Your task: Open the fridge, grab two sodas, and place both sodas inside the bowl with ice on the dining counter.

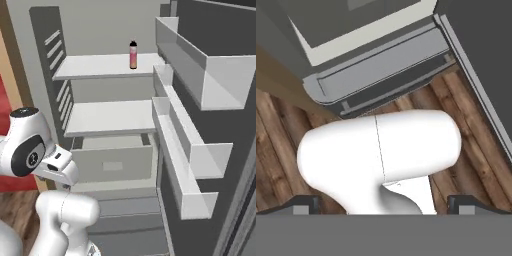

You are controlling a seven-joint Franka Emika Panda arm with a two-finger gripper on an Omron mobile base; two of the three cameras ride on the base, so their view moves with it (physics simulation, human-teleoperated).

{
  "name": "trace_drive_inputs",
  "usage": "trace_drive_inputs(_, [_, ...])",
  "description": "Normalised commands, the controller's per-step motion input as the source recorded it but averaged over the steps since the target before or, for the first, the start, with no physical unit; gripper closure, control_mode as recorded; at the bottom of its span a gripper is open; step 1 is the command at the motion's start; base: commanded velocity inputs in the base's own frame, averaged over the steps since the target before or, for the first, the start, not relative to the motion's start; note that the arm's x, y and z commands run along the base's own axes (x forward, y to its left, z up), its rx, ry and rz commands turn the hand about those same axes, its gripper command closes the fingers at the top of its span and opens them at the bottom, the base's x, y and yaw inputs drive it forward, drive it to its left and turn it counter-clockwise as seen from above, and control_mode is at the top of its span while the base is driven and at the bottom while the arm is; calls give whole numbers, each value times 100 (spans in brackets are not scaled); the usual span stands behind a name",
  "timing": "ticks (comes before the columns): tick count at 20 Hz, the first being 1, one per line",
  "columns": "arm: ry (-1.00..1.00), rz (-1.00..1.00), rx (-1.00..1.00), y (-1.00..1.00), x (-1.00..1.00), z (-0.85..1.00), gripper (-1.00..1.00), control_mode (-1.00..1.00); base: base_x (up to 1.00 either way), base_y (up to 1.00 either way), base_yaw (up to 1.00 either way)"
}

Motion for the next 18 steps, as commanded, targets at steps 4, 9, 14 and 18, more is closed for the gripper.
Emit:
trace_drive_inputs(4, [0, 0, 0, 0, 0, 0, -100, 100, 62, -13, 31])
trace_drive_inputs(9, [0, 0, 0, 0, 0, 0, -100, 100, 55, -7, 28])
trace_drive_inputs(14, [-10, 1, 2, -11, 0, 4, -100, -100, 15, -1, 9])
trace_drive_inputs(18, [-30, 0, 0, -49, 0, 64, -100, -100, 0, 0, 0])
